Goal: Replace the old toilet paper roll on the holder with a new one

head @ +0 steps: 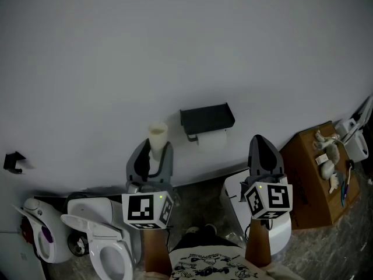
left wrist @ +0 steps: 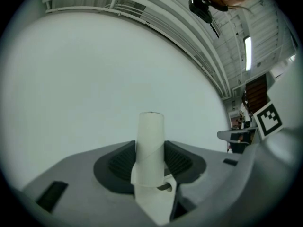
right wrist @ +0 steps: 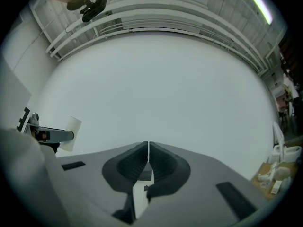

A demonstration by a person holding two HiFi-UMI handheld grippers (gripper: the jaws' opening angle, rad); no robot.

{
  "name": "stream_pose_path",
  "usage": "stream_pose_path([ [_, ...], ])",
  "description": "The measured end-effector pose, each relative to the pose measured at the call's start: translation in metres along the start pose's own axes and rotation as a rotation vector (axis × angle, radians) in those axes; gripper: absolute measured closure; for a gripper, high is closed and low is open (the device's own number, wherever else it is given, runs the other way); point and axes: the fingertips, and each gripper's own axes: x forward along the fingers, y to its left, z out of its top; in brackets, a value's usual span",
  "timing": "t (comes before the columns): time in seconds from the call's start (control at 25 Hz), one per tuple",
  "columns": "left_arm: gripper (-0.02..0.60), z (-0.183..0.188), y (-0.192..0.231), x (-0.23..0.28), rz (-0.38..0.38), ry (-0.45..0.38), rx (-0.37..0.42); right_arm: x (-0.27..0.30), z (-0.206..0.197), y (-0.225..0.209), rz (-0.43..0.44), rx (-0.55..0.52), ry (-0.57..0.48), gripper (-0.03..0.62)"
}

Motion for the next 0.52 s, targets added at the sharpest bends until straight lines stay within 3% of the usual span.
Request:
stream_pose_path([
  [0.52, 0.391, 0.0028, -0.0024, 0.0003, -0.01, -0.002, 0.005, -0.0002, -0.0013, 0.0006, 0.006, 0.0, 0.007, 0.568],
])
